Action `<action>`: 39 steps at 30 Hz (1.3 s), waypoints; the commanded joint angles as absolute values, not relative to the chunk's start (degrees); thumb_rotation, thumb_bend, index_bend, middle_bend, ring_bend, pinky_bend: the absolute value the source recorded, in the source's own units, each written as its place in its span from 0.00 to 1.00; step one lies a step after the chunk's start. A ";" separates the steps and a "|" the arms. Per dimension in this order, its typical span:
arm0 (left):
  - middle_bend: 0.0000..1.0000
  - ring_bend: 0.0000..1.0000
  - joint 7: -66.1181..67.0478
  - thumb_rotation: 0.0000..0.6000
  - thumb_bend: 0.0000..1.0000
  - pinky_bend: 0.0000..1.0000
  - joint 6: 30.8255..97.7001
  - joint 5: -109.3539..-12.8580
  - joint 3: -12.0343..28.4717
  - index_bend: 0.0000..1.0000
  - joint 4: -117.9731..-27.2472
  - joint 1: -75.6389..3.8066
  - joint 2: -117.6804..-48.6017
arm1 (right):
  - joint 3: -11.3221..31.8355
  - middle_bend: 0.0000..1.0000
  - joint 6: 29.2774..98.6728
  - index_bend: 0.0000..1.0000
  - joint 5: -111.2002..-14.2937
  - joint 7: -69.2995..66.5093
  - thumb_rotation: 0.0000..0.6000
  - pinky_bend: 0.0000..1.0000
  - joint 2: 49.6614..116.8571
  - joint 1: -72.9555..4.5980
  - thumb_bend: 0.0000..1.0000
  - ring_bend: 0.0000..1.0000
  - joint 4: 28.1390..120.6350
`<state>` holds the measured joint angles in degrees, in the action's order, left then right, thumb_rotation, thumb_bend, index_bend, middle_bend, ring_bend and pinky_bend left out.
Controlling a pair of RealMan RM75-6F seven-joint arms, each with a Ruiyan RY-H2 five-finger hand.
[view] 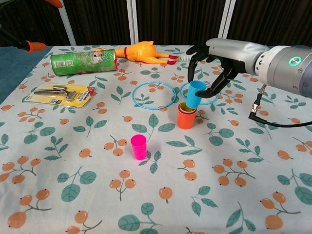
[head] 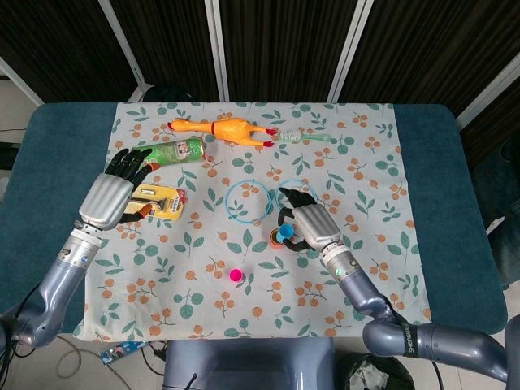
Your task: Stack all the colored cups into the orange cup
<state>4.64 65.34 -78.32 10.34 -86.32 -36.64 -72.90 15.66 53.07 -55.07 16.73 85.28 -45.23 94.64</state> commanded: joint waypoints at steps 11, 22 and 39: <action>0.00 0.00 4.46 1.00 0.24 0.00 65.07 -78.13 10.32 0.19 -85.84 -36.52 -72.94 | 15.48 0.00 52.80 0.50 -53.32 16.57 1.00 0.12 86.84 -46.63 0.37 0.00 92.26; 0.00 0.00 4.58 1.00 0.24 0.00 65.01 -78.36 10.28 0.19 -85.83 -36.53 -72.89 | 14.34 0.00 52.79 0.50 -53.10 16.50 1.00 0.12 87.01 -46.74 0.37 0.00 92.01; 0.00 0.00 6.93 1.00 0.24 0.00 64.01 -78.69 9.46 0.19 -86.36 -37.07 -74.33 | 12.94 0.00 52.83 0.07 -53.09 17.52 1.00 0.12 82.77 -46.39 0.37 0.00 95.20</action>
<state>6.86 64.06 -78.63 9.51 -86.25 -37.03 -74.29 12.98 52.05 -52.62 17.48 83.55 -46.86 94.60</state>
